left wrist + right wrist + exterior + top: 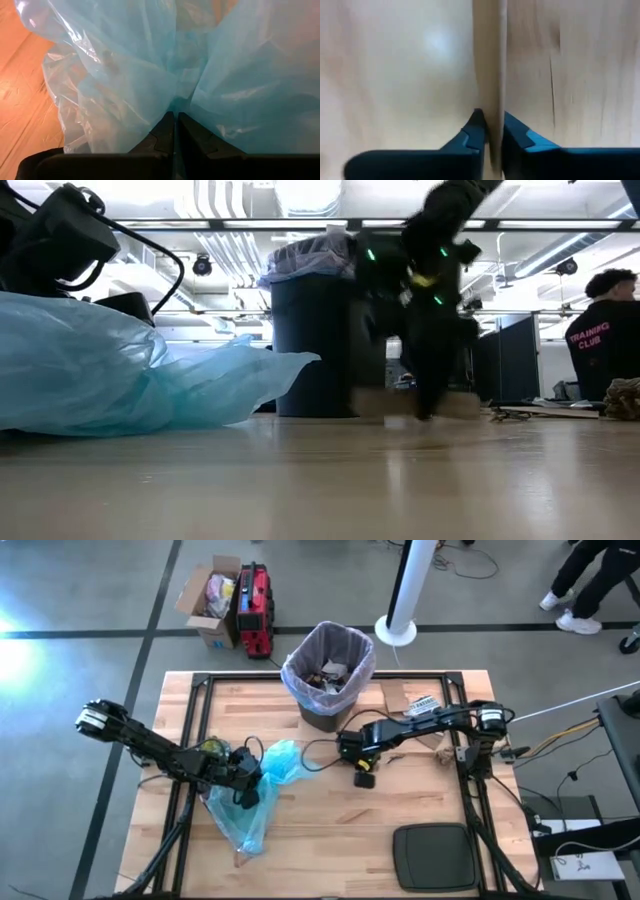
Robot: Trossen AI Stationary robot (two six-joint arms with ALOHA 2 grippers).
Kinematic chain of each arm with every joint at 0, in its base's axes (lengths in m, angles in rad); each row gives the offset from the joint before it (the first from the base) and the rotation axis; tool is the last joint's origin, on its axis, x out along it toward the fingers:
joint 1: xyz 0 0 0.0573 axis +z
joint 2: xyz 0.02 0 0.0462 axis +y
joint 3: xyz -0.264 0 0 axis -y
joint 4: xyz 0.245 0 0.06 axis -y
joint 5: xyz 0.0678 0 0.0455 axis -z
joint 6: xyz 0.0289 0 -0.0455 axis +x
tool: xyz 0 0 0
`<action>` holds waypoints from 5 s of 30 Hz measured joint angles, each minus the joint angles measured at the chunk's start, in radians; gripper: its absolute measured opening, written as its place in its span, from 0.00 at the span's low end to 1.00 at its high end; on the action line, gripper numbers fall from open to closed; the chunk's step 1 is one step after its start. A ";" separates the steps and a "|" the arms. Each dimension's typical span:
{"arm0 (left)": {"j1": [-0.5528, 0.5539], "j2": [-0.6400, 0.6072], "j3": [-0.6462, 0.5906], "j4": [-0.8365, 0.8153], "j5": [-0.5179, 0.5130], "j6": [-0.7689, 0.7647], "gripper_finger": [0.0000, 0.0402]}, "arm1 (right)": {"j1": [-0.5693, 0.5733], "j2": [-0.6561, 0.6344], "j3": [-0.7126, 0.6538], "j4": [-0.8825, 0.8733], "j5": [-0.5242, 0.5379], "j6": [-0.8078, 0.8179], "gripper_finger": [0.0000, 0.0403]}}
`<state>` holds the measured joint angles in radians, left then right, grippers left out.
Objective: Place trash/remove bag and relplace
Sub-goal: Put the brown cardboard into the trash bin, then put the zip-tied cables into the trash bin, then adjust the trash bin
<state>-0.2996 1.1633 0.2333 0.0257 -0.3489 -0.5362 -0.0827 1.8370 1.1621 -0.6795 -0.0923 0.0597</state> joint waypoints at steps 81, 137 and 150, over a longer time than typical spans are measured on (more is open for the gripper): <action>-0.006 -0.145 0.379 -0.348 -0.098 -0.051 0.77 | 0.081 -0.160 -0.170 -0.281 0.408 2.081 0.57; -0.040 -0.217 0.394 -0.166 -0.364 -0.085 0.41 | -0.207 -0.225 0.641 0.014 0.649 0.655 0.47; -0.079 -0.215 0.393 -0.130 -0.345 -0.139 0.54 | -0.271 -0.308 0.602 -0.355 0.667 0.806 0.74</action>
<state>-0.3790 0.9481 0.6262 -0.1038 -0.6941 -0.6754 -0.3541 1.5292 1.7639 -1.0346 0.5743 0.8654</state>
